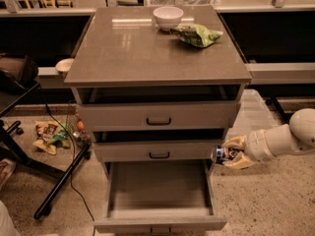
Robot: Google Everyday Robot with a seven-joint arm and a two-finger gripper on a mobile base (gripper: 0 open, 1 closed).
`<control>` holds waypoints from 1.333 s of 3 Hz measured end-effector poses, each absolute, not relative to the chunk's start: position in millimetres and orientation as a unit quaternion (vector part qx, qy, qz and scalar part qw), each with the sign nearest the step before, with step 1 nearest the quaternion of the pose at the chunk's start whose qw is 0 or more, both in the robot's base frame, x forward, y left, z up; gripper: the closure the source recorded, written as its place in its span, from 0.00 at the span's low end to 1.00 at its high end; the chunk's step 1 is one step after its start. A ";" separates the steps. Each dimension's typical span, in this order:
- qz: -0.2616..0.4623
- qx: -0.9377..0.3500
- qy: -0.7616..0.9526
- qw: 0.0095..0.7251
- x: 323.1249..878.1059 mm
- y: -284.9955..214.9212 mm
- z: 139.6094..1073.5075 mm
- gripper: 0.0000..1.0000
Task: Pick pepsi can from bottom drawer and place on counter
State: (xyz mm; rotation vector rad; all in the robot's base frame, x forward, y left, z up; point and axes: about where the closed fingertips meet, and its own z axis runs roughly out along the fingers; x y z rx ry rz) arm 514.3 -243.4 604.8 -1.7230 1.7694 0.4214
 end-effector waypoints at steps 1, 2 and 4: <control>0.149 -0.650 0.667 0.332 514.6 -266.4 688.8 1.00; 0.149 -0.650 0.667 0.332 514.6 -266.4 689.1 1.00; 0.106 -0.687 0.605 0.389 521.5 -256.1 807.1 1.00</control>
Offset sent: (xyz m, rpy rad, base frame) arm -0.0001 -0.0213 0.0713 0.0140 -0.0340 -0.0175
